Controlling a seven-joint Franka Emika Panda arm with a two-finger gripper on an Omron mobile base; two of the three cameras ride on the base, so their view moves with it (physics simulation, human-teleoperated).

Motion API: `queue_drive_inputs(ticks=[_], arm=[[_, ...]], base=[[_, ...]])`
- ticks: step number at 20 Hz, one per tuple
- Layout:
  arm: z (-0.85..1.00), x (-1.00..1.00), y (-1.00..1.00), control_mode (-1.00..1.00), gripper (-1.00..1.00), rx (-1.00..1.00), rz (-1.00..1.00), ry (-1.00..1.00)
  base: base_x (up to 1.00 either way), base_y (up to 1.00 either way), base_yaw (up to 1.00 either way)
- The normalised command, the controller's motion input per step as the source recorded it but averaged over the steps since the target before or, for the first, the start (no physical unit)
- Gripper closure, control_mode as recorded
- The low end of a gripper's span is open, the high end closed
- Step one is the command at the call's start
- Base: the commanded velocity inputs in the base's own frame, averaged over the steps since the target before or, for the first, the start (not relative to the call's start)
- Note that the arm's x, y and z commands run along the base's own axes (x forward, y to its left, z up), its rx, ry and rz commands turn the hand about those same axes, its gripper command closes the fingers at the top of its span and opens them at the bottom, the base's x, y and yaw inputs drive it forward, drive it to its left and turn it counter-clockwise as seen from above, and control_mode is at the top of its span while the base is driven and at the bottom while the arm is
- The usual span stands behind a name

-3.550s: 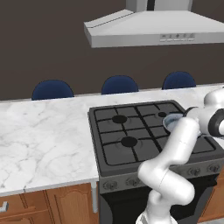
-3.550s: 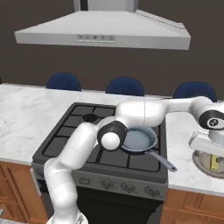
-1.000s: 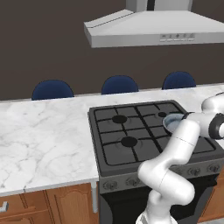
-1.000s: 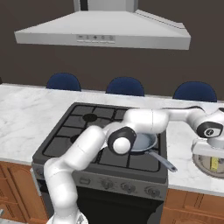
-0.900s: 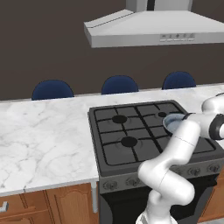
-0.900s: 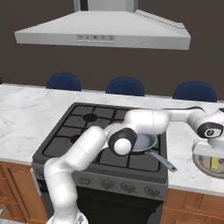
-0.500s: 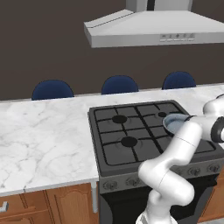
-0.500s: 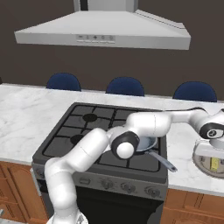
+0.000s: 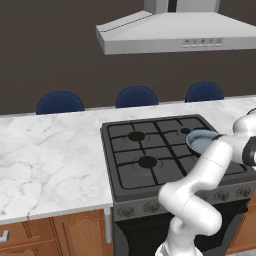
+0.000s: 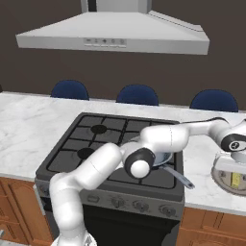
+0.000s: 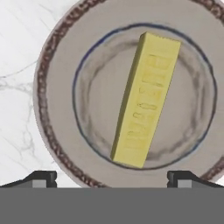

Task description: Pick up the butter stick and place it in the pan. Then turn on the burner for the pan.

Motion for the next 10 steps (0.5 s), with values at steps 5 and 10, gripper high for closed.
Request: queue_drive_inputs(ticks=[5, 10], arm=[[-0.08, 0.00, 0.00, -1.00, -1.00, 0.00, 0.00, 0.00], [-0.10, 0.00, 0.00, -1.00, -1.00, 0.00, 0.00, 0.01]], base=[[0.00, 0.00, 0.00], [0.00, 0.00, 0.00]])
